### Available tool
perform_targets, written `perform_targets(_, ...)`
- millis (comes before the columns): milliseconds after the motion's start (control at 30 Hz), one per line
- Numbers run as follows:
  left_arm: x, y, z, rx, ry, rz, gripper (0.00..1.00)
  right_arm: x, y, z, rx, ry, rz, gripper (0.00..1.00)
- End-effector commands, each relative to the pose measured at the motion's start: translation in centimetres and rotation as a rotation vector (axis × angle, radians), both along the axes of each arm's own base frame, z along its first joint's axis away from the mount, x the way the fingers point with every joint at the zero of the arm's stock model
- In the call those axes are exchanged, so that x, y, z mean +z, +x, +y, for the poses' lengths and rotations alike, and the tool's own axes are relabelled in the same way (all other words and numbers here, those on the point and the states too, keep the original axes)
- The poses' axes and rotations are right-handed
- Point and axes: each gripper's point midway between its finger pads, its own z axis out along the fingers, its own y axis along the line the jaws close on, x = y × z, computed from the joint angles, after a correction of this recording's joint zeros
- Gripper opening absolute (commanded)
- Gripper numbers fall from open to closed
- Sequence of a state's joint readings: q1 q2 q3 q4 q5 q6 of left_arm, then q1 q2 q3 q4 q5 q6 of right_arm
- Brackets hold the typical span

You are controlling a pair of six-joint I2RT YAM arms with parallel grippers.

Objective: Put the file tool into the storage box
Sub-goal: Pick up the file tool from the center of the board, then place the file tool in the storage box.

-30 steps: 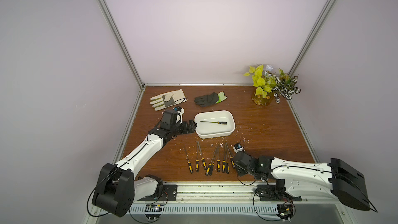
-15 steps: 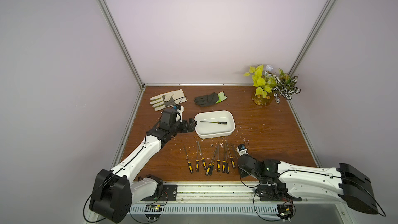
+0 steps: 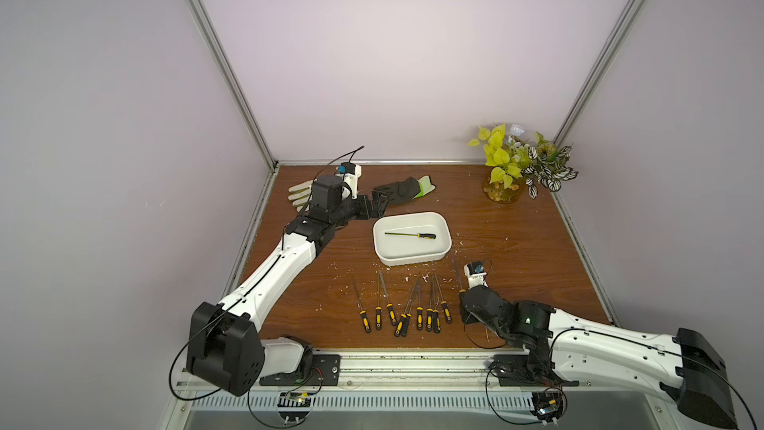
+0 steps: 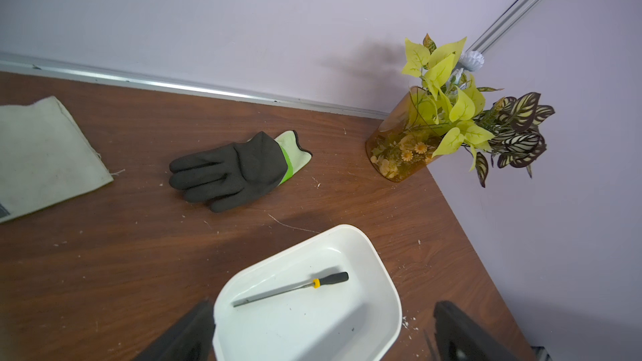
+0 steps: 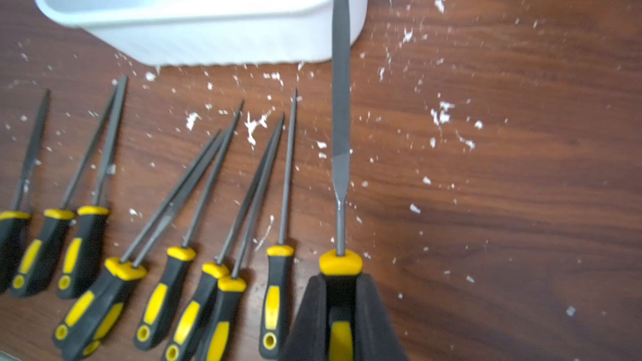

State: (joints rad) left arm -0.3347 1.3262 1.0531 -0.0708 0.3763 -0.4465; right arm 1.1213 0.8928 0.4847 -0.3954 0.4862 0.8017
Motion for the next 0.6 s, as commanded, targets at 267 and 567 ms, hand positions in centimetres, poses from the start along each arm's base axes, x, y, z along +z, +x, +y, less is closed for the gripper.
perform_targets(267, -1.3, 0.7, 3.4, 0.048, -0.001, -0.021, 1.00, 8.0, 5.0, 1.5, 0.114, -0.057, -0.148, 0.02)
perform_targets(567, -2.1, -0.3, 2.8, 0.004, -0.009, 0.007, 1.00, 12.4, 8.1, 6.5, 0.392, -0.209, -0.290, 0.00)
